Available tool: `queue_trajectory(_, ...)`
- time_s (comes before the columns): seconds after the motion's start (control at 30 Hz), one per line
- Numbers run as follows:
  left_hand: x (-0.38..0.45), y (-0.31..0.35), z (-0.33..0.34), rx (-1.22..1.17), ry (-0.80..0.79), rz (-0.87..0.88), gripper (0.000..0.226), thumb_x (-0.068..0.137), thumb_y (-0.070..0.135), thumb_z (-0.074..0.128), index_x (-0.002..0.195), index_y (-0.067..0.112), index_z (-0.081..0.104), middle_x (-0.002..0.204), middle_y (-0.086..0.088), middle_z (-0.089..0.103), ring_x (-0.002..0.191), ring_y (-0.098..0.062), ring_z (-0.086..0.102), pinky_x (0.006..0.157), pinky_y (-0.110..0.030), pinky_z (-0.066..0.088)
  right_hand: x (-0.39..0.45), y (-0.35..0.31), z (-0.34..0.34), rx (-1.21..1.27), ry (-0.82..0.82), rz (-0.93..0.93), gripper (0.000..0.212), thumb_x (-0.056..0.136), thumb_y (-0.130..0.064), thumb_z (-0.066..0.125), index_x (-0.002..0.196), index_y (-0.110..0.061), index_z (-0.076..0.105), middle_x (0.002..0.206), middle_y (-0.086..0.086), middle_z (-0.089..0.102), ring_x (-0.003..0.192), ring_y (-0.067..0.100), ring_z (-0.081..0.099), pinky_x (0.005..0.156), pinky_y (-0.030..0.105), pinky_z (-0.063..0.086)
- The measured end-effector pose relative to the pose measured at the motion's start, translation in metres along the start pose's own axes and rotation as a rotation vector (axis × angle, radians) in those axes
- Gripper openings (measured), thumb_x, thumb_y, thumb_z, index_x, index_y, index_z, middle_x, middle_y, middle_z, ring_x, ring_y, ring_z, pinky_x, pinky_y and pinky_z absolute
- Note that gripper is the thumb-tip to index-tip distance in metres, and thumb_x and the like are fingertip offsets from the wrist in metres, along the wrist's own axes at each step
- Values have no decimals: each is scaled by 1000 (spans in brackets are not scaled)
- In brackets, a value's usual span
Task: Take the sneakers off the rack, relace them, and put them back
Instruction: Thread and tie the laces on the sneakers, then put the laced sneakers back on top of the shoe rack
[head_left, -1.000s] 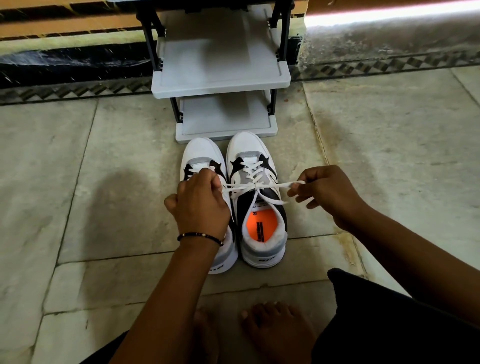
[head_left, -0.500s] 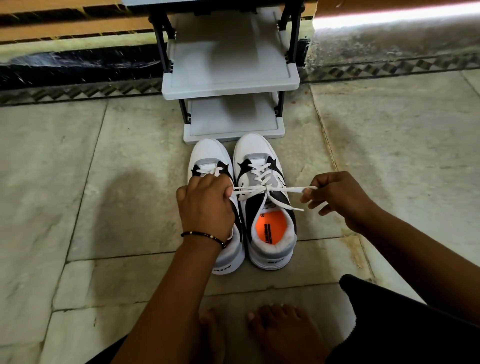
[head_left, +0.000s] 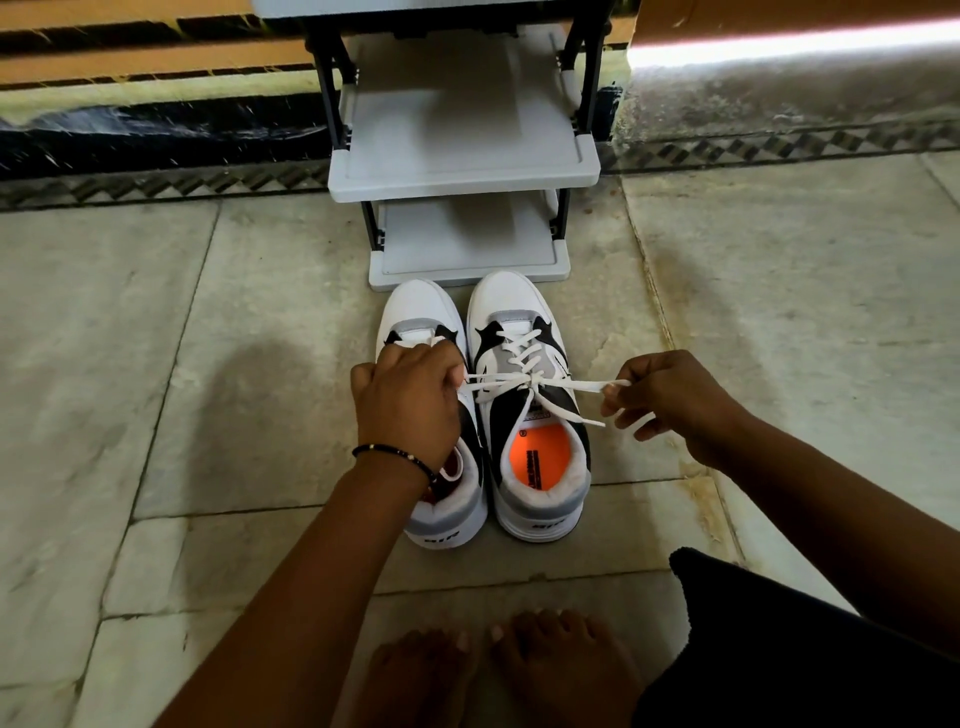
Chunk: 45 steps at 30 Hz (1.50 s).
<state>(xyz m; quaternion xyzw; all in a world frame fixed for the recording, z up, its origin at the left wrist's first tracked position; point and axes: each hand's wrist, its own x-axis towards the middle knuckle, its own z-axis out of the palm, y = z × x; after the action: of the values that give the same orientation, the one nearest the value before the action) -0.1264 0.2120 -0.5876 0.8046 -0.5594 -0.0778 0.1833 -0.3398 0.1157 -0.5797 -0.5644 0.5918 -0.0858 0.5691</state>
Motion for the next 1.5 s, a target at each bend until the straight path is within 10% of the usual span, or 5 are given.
queue_trajectory(0.53,-8,-52,-90,440,-769,110,70,90,47,44,144,11,18,152,-10,26,137,-24,32,112,-32,30,-45,-58,-24,-756,-366,-126,21,88,-30,58,96,-13,67,94,6,70,78,15,62,63,25,47)
queue_trajectory(0.77,2,-66,-46,-577,-793,-391,157,12,72,75,145,18,11,143,-5,39,136,-25,34,99,-27,39,-20,-30,3,-591,-382,31,84,75,-33,73,143,-20,26,143,3,43,122,20,47,100,34,41)
queue_trajectory(0.97,-10,-67,23,-712,-360,-196,93,63,49,69,141,28,23,141,4,44,131,-11,42,111,-43,37,12,5,65,-41,-94,-194,63,82,-17,67,131,-39,35,127,-12,56,108,0,55,93,24,46)
queue_trajectory(1.27,-4,-49,25,-718,-297,-424,83,76,47,54,143,27,9,152,-1,28,140,-8,28,116,-31,27,11,-5,90,81,43,9,50,95,-14,43,131,-45,32,126,-38,51,116,-16,46,101,15,40)
queue_trajectory(1.5,1,-41,1,-661,-423,-538,81,75,49,48,142,22,13,151,-8,30,138,-21,33,114,-39,31,-4,-37,75,-117,-5,97,66,91,-32,49,147,-28,14,154,-4,25,137,13,30,112,32,28)
